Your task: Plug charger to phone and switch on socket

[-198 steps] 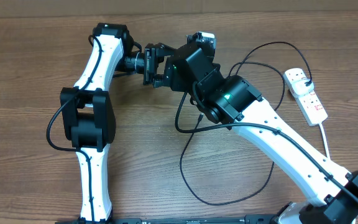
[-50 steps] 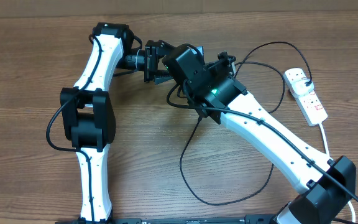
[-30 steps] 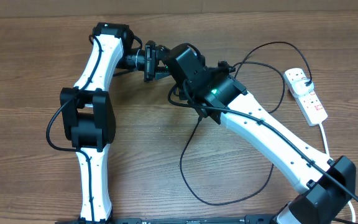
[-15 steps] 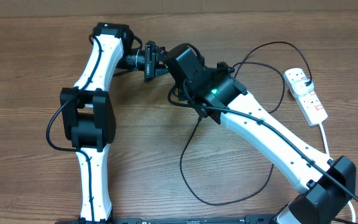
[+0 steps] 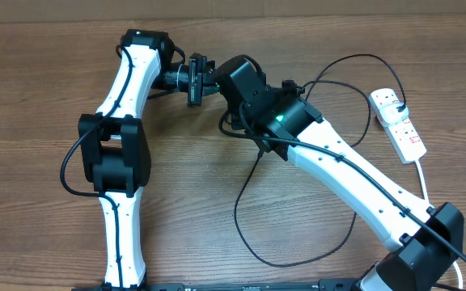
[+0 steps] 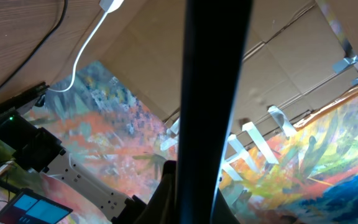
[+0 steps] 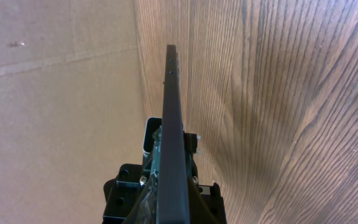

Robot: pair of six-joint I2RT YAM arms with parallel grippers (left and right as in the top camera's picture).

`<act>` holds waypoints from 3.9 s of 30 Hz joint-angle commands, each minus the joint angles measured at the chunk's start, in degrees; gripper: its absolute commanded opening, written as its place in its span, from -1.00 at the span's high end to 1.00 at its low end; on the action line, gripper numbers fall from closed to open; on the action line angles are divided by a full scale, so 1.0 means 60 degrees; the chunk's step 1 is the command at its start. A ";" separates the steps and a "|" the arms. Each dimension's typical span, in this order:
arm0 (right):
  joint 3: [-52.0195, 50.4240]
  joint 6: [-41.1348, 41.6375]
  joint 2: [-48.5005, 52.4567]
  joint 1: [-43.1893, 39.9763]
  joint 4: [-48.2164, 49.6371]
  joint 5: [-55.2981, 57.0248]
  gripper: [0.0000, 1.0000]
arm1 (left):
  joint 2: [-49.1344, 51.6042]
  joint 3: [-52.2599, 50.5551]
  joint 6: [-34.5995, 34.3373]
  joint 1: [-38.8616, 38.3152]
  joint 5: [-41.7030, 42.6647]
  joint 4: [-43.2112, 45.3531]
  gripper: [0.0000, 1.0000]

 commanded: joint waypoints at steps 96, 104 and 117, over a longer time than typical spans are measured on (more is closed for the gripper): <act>-0.0889 -1.0043 0.3282 -0.1268 -0.2973 -0.2994 -0.35 | -0.3738 0.0900 -0.0091 -0.0127 -1.4710 0.0896 0.92; -0.0900 -1.0054 0.3289 -0.1362 -0.2543 -0.3038 -0.14 | -0.3738 0.0900 -0.0091 -0.0127 -1.4706 0.0845 0.92; -0.1344 -1.0014 0.3300 -0.1326 -0.2255 -0.3082 -0.12 | -0.3738 0.0900 -0.0095 -0.0127 -1.4702 0.0831 0.92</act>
